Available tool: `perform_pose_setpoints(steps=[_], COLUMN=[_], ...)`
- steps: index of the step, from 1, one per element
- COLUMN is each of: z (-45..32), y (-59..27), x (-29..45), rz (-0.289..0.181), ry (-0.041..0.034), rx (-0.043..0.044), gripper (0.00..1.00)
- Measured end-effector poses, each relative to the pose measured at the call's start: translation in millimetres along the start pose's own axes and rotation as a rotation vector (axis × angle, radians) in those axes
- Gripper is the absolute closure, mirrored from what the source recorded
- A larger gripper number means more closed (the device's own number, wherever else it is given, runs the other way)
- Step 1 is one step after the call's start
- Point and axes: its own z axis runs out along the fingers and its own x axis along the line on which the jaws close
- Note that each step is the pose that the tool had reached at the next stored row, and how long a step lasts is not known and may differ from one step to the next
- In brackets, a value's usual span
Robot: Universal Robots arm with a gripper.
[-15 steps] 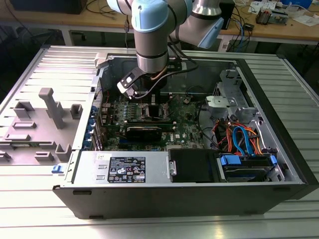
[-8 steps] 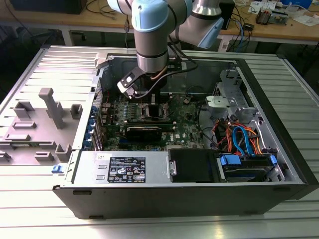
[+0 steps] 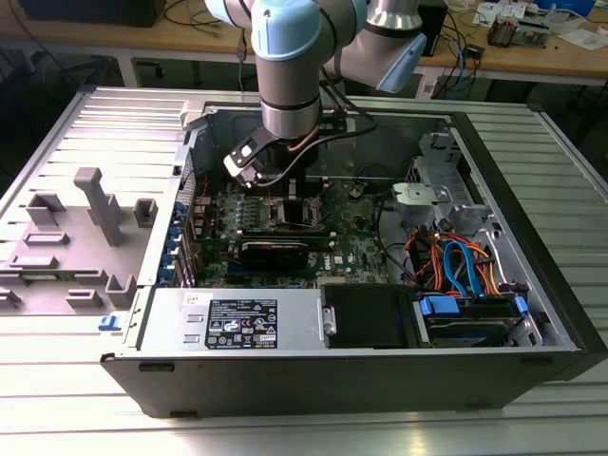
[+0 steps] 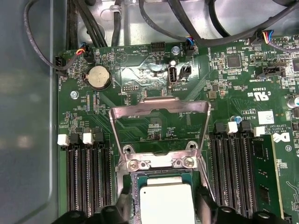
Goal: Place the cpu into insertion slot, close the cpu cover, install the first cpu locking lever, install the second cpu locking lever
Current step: 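Place the cpu into insertion slot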
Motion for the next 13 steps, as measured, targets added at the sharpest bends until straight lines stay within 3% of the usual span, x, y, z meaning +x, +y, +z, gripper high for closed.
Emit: perform_pose_setpoints(steps=[1, 2, 13], z=[-0.3, -0.2, 3.5], y=[0.2, 0.5, 1.6], x=[-0.1, -0.1, 0.1], rz=[0.000, 0.000, 0.000], ry=[-0.0009, -0.0005, -0.0004], rx=[0.0006, 0.0006, 0.0004], gripper=[0.34, 0.45, 0.45])
